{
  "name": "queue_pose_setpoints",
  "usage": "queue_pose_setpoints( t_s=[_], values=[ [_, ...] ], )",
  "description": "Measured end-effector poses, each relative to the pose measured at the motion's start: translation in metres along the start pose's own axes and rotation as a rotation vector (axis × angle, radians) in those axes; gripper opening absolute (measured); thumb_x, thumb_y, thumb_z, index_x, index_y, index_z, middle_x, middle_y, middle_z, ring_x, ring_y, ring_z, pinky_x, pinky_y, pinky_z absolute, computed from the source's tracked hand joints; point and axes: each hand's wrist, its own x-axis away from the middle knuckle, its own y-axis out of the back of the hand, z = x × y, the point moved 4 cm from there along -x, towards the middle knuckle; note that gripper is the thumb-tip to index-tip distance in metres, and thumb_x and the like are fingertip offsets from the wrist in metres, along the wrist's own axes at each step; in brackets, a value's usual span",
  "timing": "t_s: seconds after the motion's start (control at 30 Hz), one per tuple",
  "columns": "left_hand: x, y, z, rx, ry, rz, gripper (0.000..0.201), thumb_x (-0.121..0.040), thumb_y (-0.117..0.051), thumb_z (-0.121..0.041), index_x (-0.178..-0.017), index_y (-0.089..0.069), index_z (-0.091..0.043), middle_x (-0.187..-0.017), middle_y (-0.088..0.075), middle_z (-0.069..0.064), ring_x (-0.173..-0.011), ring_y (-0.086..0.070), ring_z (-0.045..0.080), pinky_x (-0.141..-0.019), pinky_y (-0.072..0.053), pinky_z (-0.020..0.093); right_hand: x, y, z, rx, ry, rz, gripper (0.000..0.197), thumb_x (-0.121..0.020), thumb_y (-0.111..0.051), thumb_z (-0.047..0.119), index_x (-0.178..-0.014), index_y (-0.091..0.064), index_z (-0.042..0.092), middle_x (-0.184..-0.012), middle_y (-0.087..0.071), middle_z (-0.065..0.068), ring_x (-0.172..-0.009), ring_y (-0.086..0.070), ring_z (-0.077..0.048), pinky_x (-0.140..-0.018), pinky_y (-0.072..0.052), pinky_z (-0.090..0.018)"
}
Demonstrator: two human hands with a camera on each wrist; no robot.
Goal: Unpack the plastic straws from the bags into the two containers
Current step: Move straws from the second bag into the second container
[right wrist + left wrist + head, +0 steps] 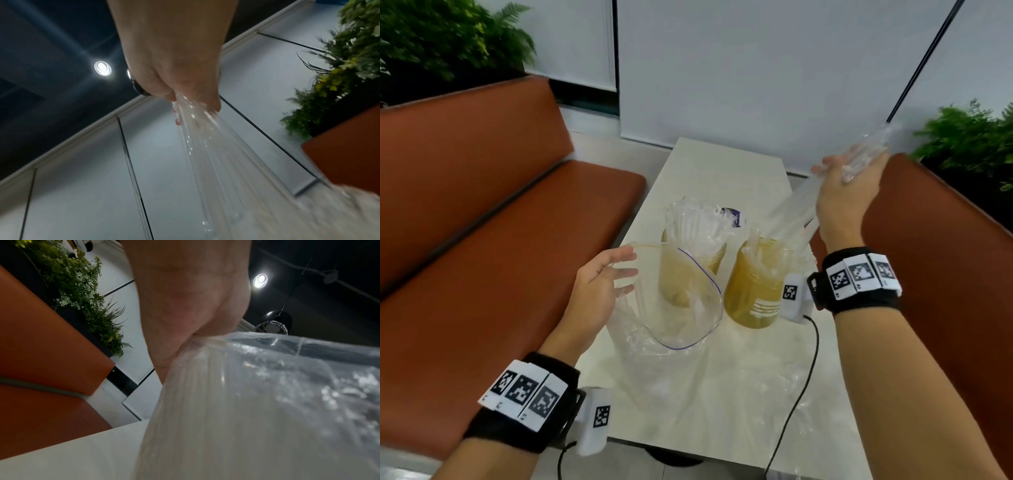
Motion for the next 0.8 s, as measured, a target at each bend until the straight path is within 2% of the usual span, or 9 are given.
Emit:
queue_pose_setpoints(
  t_s=[0.07,0.17,0.23,0.3,0.33,0.43,0.57,0.73,0.8],
  values=[
    [0.000,0.000,0.000,-0.003,-0.001,-0.004,0.041,-0.103,-0.034,0.001,-0.118,-0.071,-0.013,-0.123,-0.069,-0.004,-0.109,-0.070,0.023,-0.085,-0.056,0.034,0.003,-0.004,-0.025,0.042,-0.032,0.035,0.041,-0.098,-0.050,-0.007,-0.136,-0.038,-0.010,-0.098,-0.057,0.002,-0.068,-0.056,0.029,-0.064,-0.042,0.003],
    [0.001,0.000,0.000,-0.006,-0.006,-0.006,0.040,-0.104,-0.035,-0.001,-0.116,-0.072,-0.013,-0.123,-0.069,-0.005,-0.107,-0.070,0.021,-0.087,-0.057,0.036,0.009,-0.012,-0.060,0.133,-0.087,0.099,0.045,-0.098,-0.052,-0.004,-0.141,-0.038,-0.002,-0.096,-0.058,0.009,-0.071,-0.059,0.025,-0.064,-0.039,0.005],
    [0.000,0.000,0.000,-0.011,-0.010,-0.010,0.039,-0.104,-0.036,-0.002,-0.116,-0.072,-0.013,-0.123,-0.069,-0.005,-0.107,-0.070,0.021,-0.088,-0.058,0.037,0.008,-0.015,-0.087,0.196,-0.139,0.149,0.044,-0.098,-0.055,0.003,-0.140,-0.043,0.009,-0.094,-0.063,0.013,-0.084,-0.070,0.007,-0.072,-0.051,-0.006],
    [-0.002,0.001,0.001,-0.012,-0.009,-0.015,0.038,-0.104,-0.037,-0.003,-0.116,-0.072,-0.013,-0.123,-0.070,-0.005,-0.106,-0.071,0.020,-0.088,-0.058,0.037,0.007,-0.014,-0.106,0.234,-0.179,0.169,0.033,-0.094,-0.056,0.006,-0.125,-0.052,0.016,-0.090,-0.068,0.009,-0.086,-0.074,-0.013,-0.079,-0.061,-0.033],
    [-0.002,0.001,0.001,-0.015,-0.008,-0.016,0.038,-0.104,-0.037,-0.004,-0.116,-0.072,-0.014,-0.122,-0.070,-0.006,-0.106,-0.071,0.020,-0.088,-0.058,0.037,0.006,-0.013,-0.113,0.243,-0.203,0.167,0.030,-0.092,-0.056,0.007,-0.119,-0.054,0.018,-0.087,-0.069,0.007,-0.085,-0.075,-0.018,-0.079,-0.061,-0.039],
    [-0.004,0.001,0.001,-0.031,-0.014,-0.016,0.037,-0.105,-0.038,-0.005,-0.117,-0.072,-0.015,-0.122,-0.070,-0.008,-0.105,-0.071,0.019,-0.089,-0.058,0.037,0.006,-0.008,-0.126,0.223,-0.298,0.163,0.033,-0.084,-0.063,0.011,-0.114,-0.055,0.023,-0.090,-0.071,0.003,-0.084,-0.074,-0.019,-0.075,-0.061,-0.039],
    [-0.005,-0.001,0.002,-0.028,-0.015,-0.021,0.035,-0.105,-0.039,-0.006,-0.117,-0.072,-0.013,-0.123,-0.069,-0.008,-0.105,-0.071,0.020,-0.090,-0.058,0.038,0.007,-0.003,-0.141,0.259,-0.350,0.260,0.037,-0.076,-0.072,0.018,-0.111,-0.060,0.018,-0.099,-0.073,-0.004,-0.088,-0.073,-0.020,-0.080,-0.062,-0.046],
    [-0.005,-0.004,0.002,-0.029,-0.024,-0.033,0.035,-0.105,-0.038,-0.005,-0.116,-0.071,-0.011,-0.121,-0.070,-0.008,-0.104,-0.071,0.022,-0.087,-0.058,0.037,0.018,0.003,-0.158,0.260,-0.433,0.379,0.026,-0.082,-0.079,0.018,-0.104,-0.065,0.021,-0.108,-0.073,-0.009,-0.103,-0.070,-0.029,-0.091,-0.058,-0.048],
    [-0.006,-0.005,0.003,-0.032,-0.031,-0.034,0.037,-0.104,-0.037,-0.003,-0.117,-0.070,-0.011,-0.123,-0.069,-0.006,-0.105,-0.071,0.023,-0.084,-0.058,0.035,0.020,0.007,-0.163,0.233,-0.455,0.362,0.025,-0.083,-0.080,0.022,-0.103,-0.068,0.016,-0.107,-0.073,-0.014,-0.105,-0.069,-0.035,-0.092,-0.057,-0.050]
  ],
)
